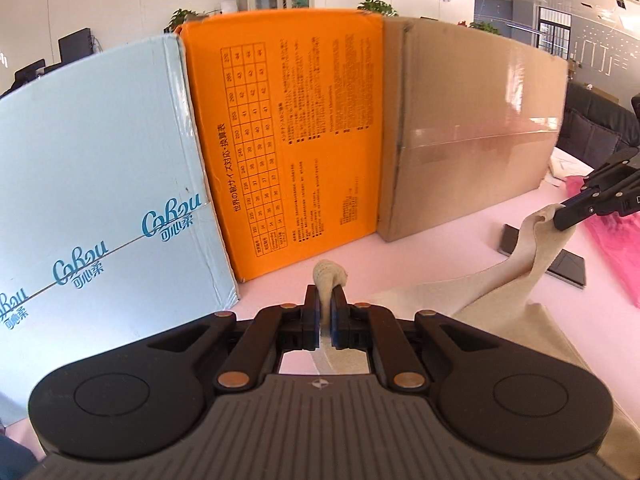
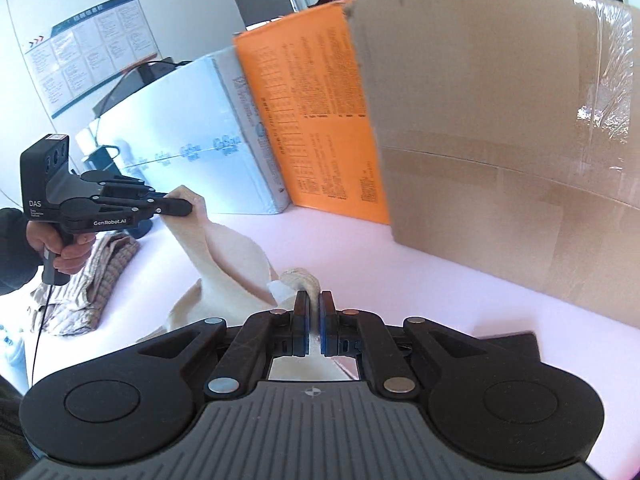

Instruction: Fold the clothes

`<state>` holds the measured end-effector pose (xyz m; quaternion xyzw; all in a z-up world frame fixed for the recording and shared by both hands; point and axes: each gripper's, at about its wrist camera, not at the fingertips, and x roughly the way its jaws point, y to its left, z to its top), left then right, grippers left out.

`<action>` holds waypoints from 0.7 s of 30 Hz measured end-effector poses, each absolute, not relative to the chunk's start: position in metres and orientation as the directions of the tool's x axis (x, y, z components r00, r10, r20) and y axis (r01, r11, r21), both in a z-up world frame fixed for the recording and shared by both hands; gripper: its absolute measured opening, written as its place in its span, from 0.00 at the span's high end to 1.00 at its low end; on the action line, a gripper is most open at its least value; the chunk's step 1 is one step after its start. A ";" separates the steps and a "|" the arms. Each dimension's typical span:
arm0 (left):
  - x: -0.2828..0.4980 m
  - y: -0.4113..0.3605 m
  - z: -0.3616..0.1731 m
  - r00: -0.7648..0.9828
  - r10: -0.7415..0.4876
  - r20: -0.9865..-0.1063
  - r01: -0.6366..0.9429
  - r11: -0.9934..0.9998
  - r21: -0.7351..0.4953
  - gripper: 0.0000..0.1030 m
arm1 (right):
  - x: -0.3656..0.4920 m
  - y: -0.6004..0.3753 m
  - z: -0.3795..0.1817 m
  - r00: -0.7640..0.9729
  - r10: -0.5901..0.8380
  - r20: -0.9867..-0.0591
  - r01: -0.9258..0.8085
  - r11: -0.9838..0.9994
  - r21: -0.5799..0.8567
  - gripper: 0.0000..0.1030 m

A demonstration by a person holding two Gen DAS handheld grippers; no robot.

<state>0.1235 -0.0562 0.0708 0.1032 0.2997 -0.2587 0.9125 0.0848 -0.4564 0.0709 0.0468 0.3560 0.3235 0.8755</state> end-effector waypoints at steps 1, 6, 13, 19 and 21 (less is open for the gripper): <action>0.108 -0.054 0.073 0.682 -0.422 -0.597 0.548 0.836 0.035 0.96 | 0.069 -0.450 0.072 0.529 0.610 -0.590 -0.540 0.778 0.321 0.95; 0.025 -0.046 0.064 0.619 -0.477 -0.624 0.624 0.781 0.023 0.96 | -0.004 -0.424 0.058 0.446 0.656 -0.609 -0.556 0.736 0.386 0.95; -0.044 -0.036 0.011 0.484 -0.476 -0.735 0.672 0.739 -0.036 0.90 | -0.072 -0.396 0.005 0.353 0.624 -0.697 -0.494 0.757 0.428 0.92; -0.068 -0.012 0.007 0.550 -0.389 -0.740 0.599 0.800 0.025 0.22 | -0.098 -0.394 0.002 0.366 0.592 -0.718 -0.492 0.778 0.391 0.60; -0.070 -0.003 0.011 0.570 -0.371 -0.733 0.572 0.819 0.031 0.22 | -0.104 -0.396 0.008 0.400 0.590 -0.702 -0.485 0.786 0.384 0.56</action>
